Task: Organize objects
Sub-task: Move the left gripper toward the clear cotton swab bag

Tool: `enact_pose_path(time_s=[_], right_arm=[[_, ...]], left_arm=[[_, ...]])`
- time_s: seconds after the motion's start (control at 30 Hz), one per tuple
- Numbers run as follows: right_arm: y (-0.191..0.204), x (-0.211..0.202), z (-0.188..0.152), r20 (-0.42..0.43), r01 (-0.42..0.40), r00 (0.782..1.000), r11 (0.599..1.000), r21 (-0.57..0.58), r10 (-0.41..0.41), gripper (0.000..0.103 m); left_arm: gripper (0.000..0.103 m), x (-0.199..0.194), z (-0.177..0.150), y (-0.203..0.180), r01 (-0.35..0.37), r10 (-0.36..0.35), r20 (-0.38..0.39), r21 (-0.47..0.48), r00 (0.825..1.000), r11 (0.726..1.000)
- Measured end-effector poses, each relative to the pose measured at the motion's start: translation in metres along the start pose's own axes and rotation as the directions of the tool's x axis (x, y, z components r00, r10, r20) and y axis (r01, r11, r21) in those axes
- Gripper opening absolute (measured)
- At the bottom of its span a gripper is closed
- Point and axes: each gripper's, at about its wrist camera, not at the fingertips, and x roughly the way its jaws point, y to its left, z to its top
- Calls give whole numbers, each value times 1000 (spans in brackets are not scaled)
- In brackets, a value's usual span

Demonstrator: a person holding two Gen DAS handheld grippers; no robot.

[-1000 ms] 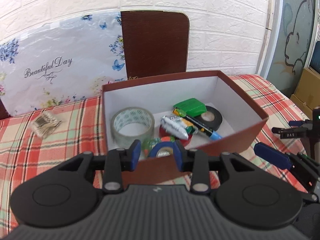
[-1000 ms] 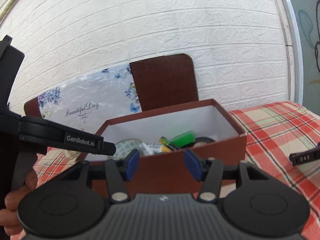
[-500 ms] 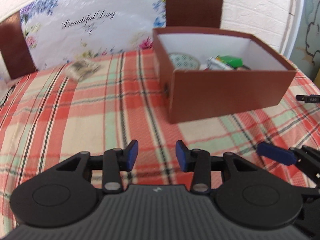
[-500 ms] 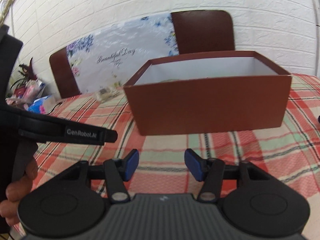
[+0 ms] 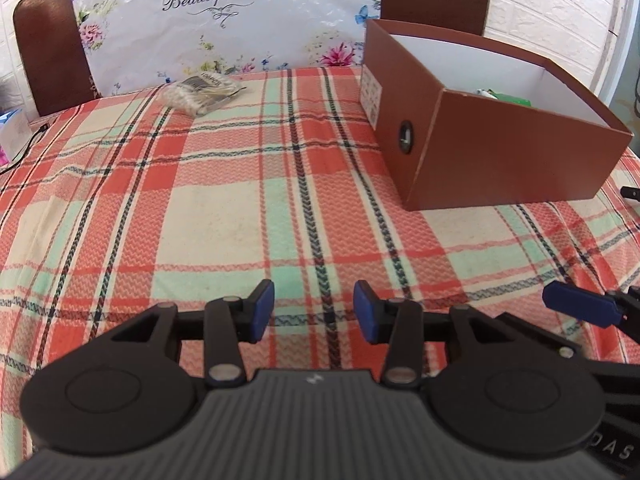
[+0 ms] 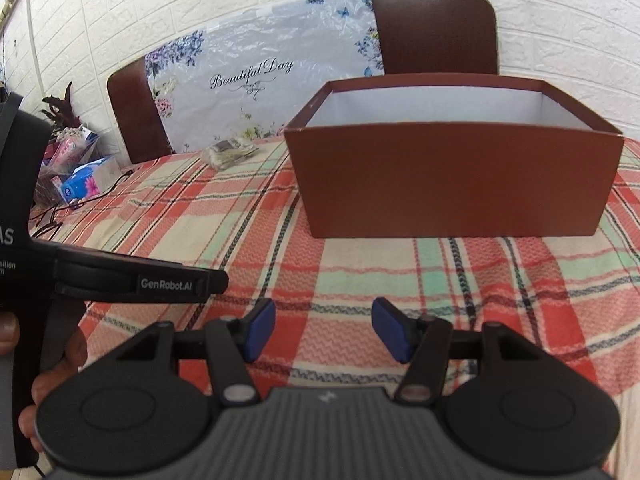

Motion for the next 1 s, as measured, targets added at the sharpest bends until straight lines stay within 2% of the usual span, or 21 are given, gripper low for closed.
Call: enact_pose_path(time_s=[0.3, 0.57, 0.63, 0.87, 0.9, 1.0], right_arm=[[30, 27, 7, -55, -31, 998, 996, -83, 26, 55], [62, 61, 15, -119, -71, 991, 989, -133, 55, 57], [71, 68, 17, -114, -66, 992, 985, -158, 48, 61], [94, 95, 31, -102, -71, 994, 974, -214, 50, 63], [97, 100, 34, -98, -68, 994, 973, -219, 47, 64], [105, 113, 42, -89, -65, 995, 971, -230, 46, 67]], left_arm=[[49, 8, -2, 42, -39, 39, 11, -72, 999, 997], [51, 17, 1, 88, -99, 105, 36, -125, 994, 987], [52, 19, 1, 97, -113, 120, 47, -130, 992, 985], [58, 31, 7, 124, -169, 181, 85, -128, 980, 977], [62, 32, 8, 128, -178, 191, 91, -131, 977, 975], [65, 38, 11, 141, -195, 213, 113, -147, 971, 970]])
